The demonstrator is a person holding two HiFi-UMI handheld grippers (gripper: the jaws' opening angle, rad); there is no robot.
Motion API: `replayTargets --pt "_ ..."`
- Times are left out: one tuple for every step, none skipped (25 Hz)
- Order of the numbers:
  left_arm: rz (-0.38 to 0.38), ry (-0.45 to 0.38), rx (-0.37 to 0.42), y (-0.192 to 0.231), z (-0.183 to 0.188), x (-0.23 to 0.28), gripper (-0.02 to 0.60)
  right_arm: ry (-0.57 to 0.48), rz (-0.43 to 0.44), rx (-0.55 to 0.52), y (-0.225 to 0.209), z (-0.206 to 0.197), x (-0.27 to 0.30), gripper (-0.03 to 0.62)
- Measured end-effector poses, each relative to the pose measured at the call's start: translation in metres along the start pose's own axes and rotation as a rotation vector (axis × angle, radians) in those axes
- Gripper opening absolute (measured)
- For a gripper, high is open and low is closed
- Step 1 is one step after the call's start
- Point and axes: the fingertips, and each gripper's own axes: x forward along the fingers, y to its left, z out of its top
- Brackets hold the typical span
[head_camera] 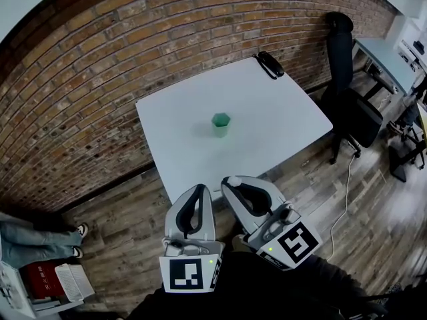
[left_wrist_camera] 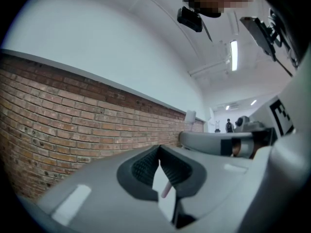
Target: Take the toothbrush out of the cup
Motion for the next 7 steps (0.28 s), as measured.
replayTargets --pt "0.0 0.001 -0.001 0.0008 -0.0005 0.0004 0.009 -0.002 -0.002 0.004 0.0002 -0.0004 0.0008 0.015" --pt "-0.002 0.002 -0.002 0.0014 -0.001 0.0006 0.009 -0.002 -0.004 0.008 0.0003 -0.0009 0.0015 0.015" --pt "-0.004 0.002 -0.003 0.0019 -0.0015 0.0007 0.009 -0.001 -0.006 0.009 0.0006 -0.0015 0.0021 0.015" --pt "-0.006 0.003 -0.004 0.0025 -0.002 0.0009 0.009 0.001 -0.006 0.006 0.001 -0.0019 0.0028 0.015" --pt "-0.007 0.002 -0.005 0.003 -0.0024 0.0011 0.009 0.002 -0.005 0.004 0.0014 -0.002 0.0035 0.015" --pt "-0.009 0.001 -0.006 0.0036 -0.0027 0.0013 0.009 0.002 -0.005 0.003 0.0017 -0.0022 0.0041 0.017" --pt "-0.01 -0.001 -0.007 0.0042 -0.0029 0.0015 0.009 0.003 -0.006 0.002 0.002 -0.0025 0.0047 0.015"
